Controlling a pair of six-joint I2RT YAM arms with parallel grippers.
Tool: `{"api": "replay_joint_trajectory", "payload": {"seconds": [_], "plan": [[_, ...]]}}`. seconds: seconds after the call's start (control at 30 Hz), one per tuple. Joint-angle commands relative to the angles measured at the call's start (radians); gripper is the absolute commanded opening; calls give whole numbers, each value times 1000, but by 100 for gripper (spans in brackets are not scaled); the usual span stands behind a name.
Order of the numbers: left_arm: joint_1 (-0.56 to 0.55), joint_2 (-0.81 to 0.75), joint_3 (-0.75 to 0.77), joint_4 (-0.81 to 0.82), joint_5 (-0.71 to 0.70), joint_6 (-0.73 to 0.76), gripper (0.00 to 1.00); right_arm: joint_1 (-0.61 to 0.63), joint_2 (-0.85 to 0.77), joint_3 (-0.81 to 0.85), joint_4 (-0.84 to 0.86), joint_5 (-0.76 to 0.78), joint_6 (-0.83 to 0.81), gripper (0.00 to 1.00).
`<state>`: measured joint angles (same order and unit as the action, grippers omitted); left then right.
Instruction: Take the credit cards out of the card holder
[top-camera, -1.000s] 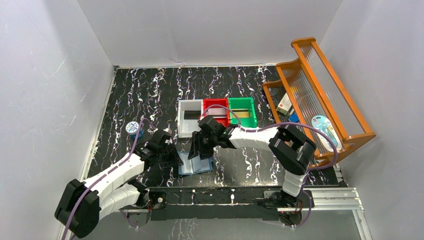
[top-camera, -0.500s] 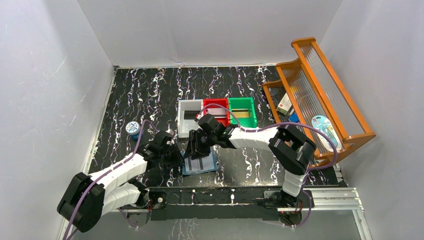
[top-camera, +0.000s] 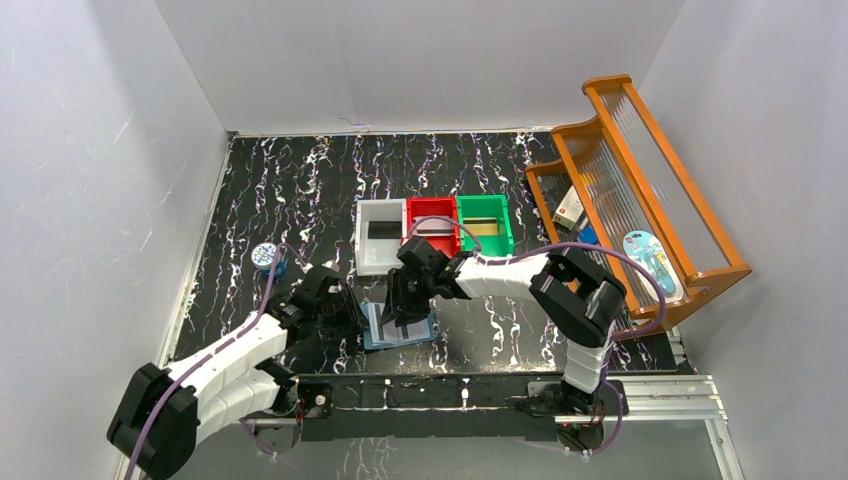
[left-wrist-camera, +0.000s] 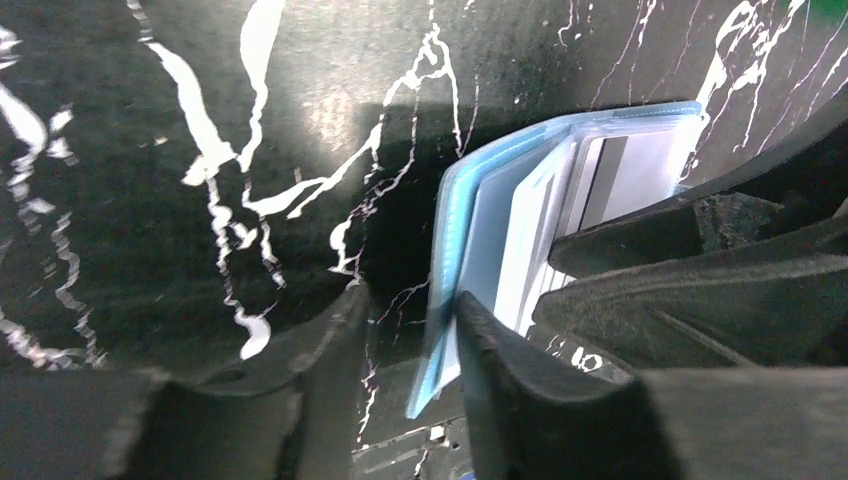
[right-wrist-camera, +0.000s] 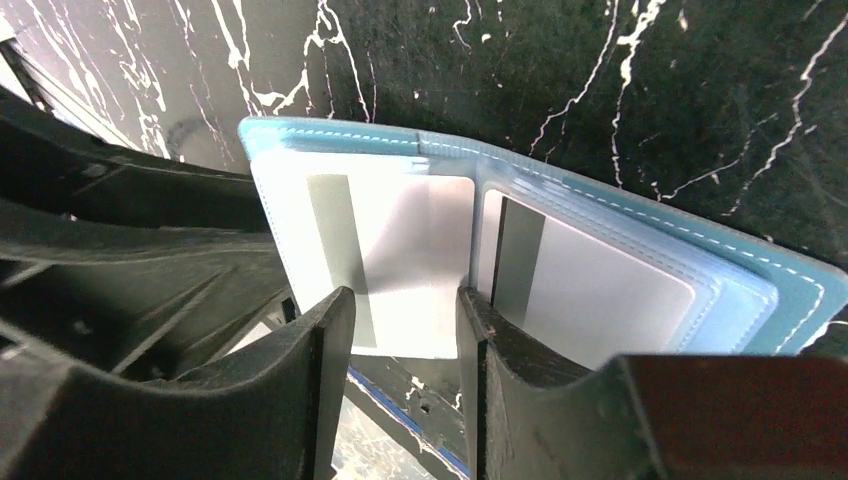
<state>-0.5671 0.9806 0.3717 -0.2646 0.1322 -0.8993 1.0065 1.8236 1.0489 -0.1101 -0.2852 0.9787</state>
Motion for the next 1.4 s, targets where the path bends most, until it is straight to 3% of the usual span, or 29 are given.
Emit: {"api": "replay_joint_trajectory", "payload": {"seconds": [0.0, 0.23, 0.57, 0.9, 1.03, 1.23, 1.37], "plan": [[-5, -101, 74, -187, -116, 2, 41, 4, -8, 6, -33, 36, -21, 50], [-5, -166, 148, -254, -175, 28, 51, 4, -20, 31, -49, 52, -41, 50], [-5, -8, 118, -40, 100, 122, 50, 4, -35, 42, -48, 58, -52, 50], [-5, 53, 65, -16, 96, 114, 16, 4, -50, 33, -43, 54, -46, 50], [-4, 66, 42, 11, 100, 111, 11, -14, -76, -14, 37, 11, -7, 51], [-4, 84, 27, 17, 89, 112, 6, -17, -76, -17, -43, 93, -13, 53], [-4, 90, 8, 31, 90, 112, 4, -17, -69, -25, -44, 69, -15, 53]]}}
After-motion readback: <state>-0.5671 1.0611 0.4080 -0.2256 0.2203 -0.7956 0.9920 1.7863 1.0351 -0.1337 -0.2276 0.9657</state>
